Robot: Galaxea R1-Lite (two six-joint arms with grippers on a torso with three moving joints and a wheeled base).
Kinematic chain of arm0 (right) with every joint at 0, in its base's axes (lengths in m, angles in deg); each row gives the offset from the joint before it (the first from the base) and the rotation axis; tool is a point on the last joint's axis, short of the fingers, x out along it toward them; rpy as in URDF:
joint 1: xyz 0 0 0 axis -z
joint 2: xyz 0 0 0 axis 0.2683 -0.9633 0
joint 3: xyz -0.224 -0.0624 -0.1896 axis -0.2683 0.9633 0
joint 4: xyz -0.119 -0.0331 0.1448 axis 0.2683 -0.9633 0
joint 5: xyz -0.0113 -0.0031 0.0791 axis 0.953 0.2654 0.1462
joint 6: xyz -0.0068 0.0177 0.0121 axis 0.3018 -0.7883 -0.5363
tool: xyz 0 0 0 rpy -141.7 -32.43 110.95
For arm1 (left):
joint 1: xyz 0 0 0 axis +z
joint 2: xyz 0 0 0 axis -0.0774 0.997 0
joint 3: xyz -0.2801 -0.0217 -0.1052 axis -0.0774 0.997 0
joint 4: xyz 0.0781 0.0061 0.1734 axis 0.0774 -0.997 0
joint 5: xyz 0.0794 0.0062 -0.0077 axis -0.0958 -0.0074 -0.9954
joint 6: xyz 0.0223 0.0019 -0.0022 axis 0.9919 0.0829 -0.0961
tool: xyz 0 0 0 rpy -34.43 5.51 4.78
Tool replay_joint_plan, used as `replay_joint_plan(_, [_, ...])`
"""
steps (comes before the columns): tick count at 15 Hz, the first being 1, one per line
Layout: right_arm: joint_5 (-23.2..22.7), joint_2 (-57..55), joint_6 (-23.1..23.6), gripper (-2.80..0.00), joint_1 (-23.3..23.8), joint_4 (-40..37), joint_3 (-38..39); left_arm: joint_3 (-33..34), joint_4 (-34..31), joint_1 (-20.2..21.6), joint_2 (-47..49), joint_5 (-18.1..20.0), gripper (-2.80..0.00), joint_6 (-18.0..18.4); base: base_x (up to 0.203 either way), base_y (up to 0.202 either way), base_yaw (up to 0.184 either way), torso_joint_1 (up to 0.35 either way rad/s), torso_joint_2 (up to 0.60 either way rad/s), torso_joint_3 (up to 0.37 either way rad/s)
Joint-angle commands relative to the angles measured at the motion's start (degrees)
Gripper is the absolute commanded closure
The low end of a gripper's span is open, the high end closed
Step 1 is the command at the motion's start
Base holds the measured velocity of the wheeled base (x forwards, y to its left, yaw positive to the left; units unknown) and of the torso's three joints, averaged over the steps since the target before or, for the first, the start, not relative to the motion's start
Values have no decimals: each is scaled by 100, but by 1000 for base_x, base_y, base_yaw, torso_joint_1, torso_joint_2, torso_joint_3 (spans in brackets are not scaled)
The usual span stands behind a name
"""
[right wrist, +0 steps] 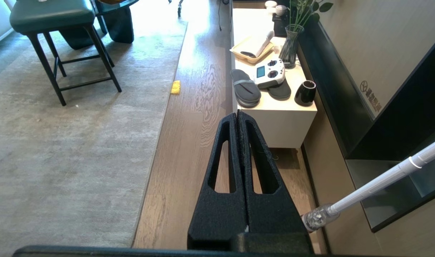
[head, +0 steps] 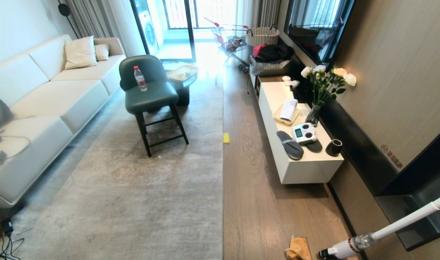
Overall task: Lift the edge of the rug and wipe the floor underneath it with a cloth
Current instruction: Lift up the carpet
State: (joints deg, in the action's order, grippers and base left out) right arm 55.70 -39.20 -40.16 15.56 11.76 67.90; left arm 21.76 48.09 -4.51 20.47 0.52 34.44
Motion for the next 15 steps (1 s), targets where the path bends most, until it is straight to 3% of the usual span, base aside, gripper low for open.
replay_joint_plan(1, [-2,-9,-8,0,0,4,0,0,2,-1,5,-1,0,-6,0,0,0,-72,170,99])
replay_joint_plan(15, [7,-9,-17,0,0,10,0,5,2,-1,5,-1,0,2,0,0,0,-89,201,112])
